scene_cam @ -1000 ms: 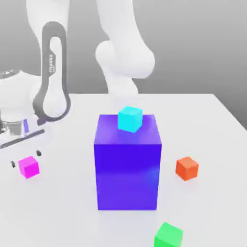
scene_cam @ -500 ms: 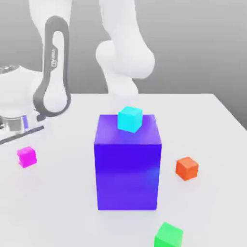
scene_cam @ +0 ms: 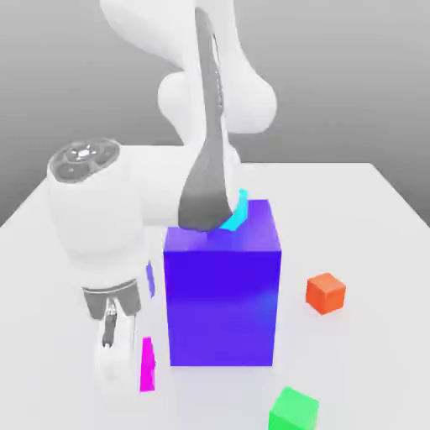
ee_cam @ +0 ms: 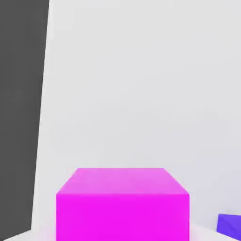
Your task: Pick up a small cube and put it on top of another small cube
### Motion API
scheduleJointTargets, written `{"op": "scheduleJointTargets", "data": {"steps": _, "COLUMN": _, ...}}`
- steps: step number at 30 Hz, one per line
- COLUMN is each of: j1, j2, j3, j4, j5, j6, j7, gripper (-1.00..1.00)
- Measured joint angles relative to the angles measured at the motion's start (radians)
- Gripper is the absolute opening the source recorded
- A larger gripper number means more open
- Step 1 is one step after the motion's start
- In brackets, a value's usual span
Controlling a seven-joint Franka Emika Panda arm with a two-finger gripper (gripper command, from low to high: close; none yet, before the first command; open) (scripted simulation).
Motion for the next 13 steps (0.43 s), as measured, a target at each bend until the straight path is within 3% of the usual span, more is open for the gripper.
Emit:
{"op": "scheduleJointTargets", "data": {"steps": 5, "j1": 0.16, "j2": -0.03, "j3": 0.081, "j4": 0.013, "j5": -0.108, "j6": -0.002, "j7": 0.14, "gripper": -1.0}}
{"op": "scheduleJointTargets", "data": {"steps": 9, "j1": 0.24, "j2": 0.074, "j3": 0.025, "j4": 0.028, "j5": -0.218, "j6": 0.092, "j7": 0.236, "gripper": -1.0}}
{"op": "scheduleJointTargets", "data": {"steps": 10, "j1": 0.255, "j2": 0.102, "j3": 0.008, "j4": 0.031, "j5": -0.241, "j6": 0.115, "j7": 0.253, "gripper": 1.0}}
{"op": "scheduleJointTargets", "data": {"steps": 13, "j1": 0.255, "j2": 0.102, "j3": 0.008, "j4": 0.031, "j5": -0.241, "j6": 0.115, "j7": 0.253, "gripper": 1.0}}
